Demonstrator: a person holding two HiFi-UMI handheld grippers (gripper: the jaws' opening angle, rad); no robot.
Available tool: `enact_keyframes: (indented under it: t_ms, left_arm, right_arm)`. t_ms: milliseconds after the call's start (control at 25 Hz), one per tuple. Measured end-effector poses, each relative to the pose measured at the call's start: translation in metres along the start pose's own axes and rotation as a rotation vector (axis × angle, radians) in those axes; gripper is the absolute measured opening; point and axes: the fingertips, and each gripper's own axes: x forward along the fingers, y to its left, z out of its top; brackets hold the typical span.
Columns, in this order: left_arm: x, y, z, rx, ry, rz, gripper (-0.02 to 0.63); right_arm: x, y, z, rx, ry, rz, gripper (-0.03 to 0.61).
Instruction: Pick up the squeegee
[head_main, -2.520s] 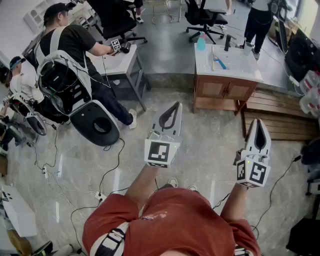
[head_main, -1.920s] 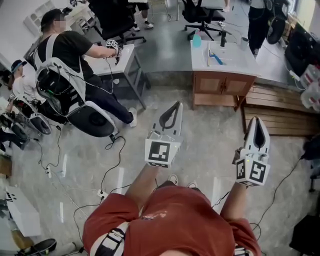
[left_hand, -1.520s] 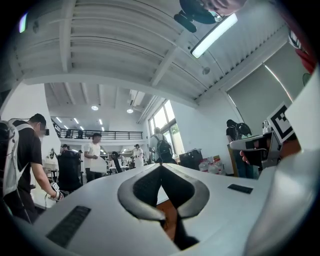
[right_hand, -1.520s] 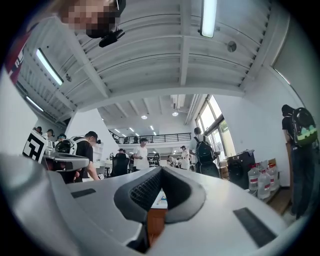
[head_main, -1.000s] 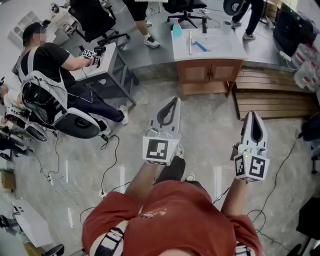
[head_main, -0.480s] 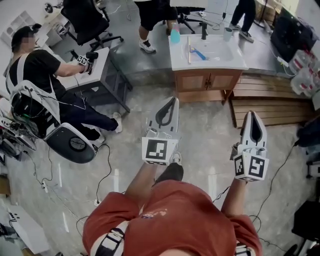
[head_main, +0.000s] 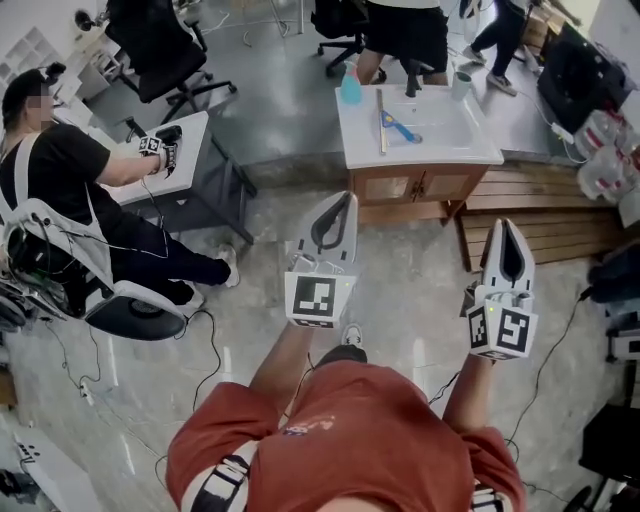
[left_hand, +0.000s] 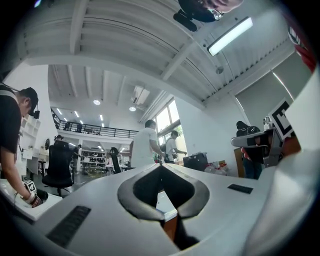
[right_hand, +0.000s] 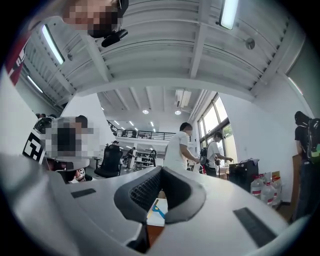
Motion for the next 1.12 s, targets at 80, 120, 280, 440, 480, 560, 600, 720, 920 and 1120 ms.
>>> enact_keyframes:
  t_ms: [80, 120, 280, 440, 480, 560, 600, 720, 920, 1120]
  left_arm:
    - [0.015, 0.015, -0.003, -0.003, -0.005, -0.002, 0.015]
    - [0.023, 0.022, -0.004, -0.008, -0.008, -0.003, 0.015]
    - [0.050, 0.048, -0.011, -0.022, -0.014, -0.013, 0.015]
    - [0.072, 0.067, -0.025, -0.016, -0.011, -0.019, 0.015]
    - [0.076, 0.069, -0.028, -0.015, -0.012, -0.018, 0.015]
    - [0.082, 0.071, -0.036, -0.015, -0.010, -0.018, 0.015]
    - [0.084, 0.072, -0.040, -0.016, -0.008, -0.018, 0.015]
    - [0.095, 0.076, -0.049, -0.018, 0.001, -0.021, 0.015]
    - [0.134, 0.068, -0.060, -0.015, 0.018, -0.030, 0.015]
    - [0.188, 0.054, -0.067, 0.006, 0.024, -0.026, 0.015]
  right_arm:
    - [0.020, 0.004, -0.001, -0.006, 0.004, -0.007, 0.008]
    - [0.030, 0.007, -0.001, -0.009, 0.005, -0.011, 0.008]
    - [0.067, 0.016, -0.003, -0.010, -0.003, -0.014, 0.008]
    - [0.094, 0.017, -0.012, -0.024, -0.003, -0.027, 0.008]
    - [0.097, 0.015, -0.016, -0.030, 0.000, -0.032, 0.008]
    - [0.103, 0.010, -0.025, -0.033, 0.005, -0.037, 0.008]
    - [0.105, 0.009, -0.029, -0.033, 0.007, -0.039, 0.008]
    - [0.114, 0.007, -0.036, -0.031, 0.017, -0.044, 0.008]
    - [0.145, -0.015, -0.050, -0.022, 0.030, -0.035, 0.008]
    - [0.185, -0.058, -0.064, 0.003, 0.019, -0.033, 0.008]
